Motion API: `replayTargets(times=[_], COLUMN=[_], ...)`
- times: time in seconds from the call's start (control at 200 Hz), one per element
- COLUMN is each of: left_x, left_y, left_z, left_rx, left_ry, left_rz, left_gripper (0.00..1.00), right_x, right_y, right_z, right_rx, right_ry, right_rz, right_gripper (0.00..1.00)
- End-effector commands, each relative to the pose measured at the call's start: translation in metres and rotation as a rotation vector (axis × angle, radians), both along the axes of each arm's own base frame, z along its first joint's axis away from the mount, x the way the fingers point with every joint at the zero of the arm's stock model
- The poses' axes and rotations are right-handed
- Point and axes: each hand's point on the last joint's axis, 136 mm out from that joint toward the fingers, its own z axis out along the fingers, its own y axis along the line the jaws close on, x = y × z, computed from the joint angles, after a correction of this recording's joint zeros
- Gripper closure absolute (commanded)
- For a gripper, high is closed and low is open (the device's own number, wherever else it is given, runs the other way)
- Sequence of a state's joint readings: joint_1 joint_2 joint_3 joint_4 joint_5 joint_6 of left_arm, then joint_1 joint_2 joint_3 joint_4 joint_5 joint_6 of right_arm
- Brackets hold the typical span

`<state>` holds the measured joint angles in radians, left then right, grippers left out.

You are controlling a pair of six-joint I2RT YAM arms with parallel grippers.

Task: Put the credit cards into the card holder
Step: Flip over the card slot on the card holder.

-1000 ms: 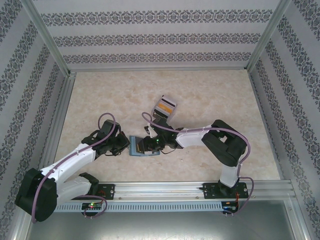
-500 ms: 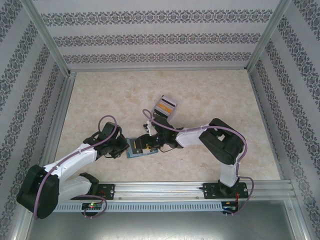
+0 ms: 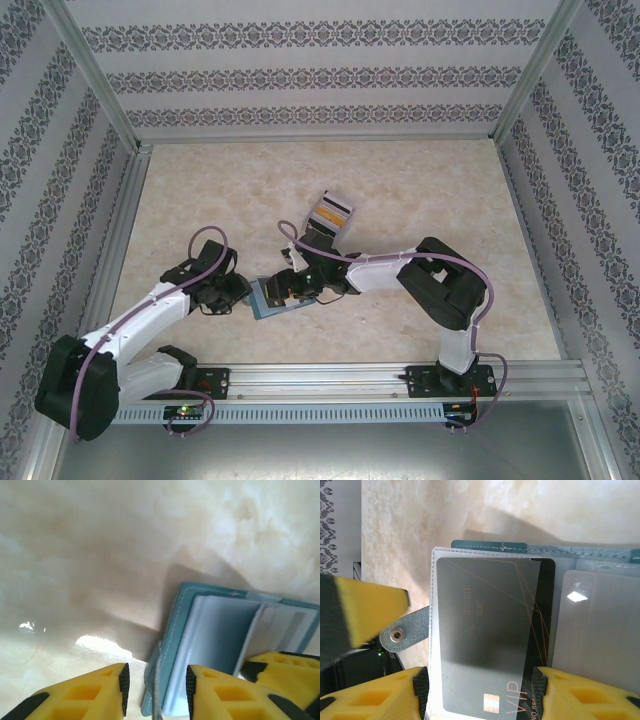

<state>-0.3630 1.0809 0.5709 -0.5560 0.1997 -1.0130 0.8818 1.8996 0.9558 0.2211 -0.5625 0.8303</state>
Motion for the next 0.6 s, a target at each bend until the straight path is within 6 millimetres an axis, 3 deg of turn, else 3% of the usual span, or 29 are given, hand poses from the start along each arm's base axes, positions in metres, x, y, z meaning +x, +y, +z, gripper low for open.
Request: replayTargets(times=[0.0, 0.175, 0.275, 0.41, 0.595], left_x=[0.003, 0.016, 0.017, 0.016, 0.025], left_y=[0.01, -0.009, -0.025, -0.027, -0.037], left_z=[0.025, 0.044, 0.036, 0.02, 0.015], left_rx=[0.037, -0.092, -0.188, -0.195, -0.252], left_ry=[-0.034, -0.094, -0.075, -0.036, -0.049], left_rz=[-0.02, -0.021, -0.024, -0.016, -0.018], left_gripper=[0.62, 0.61, 0.61, 0.61, 0.61], right_x=[-0.011, -0.011, -0.011, -0.011, -0.012], right_y=[-0.028, -0.03, -0.029, -0.029, -0.029], right_z=[-0.061, -0.063, -0.062, -0.062, -0.063], right_rx=[-0.202, -0.207, -0.203, -0.199, -0.195], right_ry=[0.033, 0.035, 0.033, 0.037, 0.042], right_rz=[-0.016, -0.022, -0.026, -0.028, -0.028], right_gripper=[0.4, 0.4, 0.4, 0.41, 0.41])
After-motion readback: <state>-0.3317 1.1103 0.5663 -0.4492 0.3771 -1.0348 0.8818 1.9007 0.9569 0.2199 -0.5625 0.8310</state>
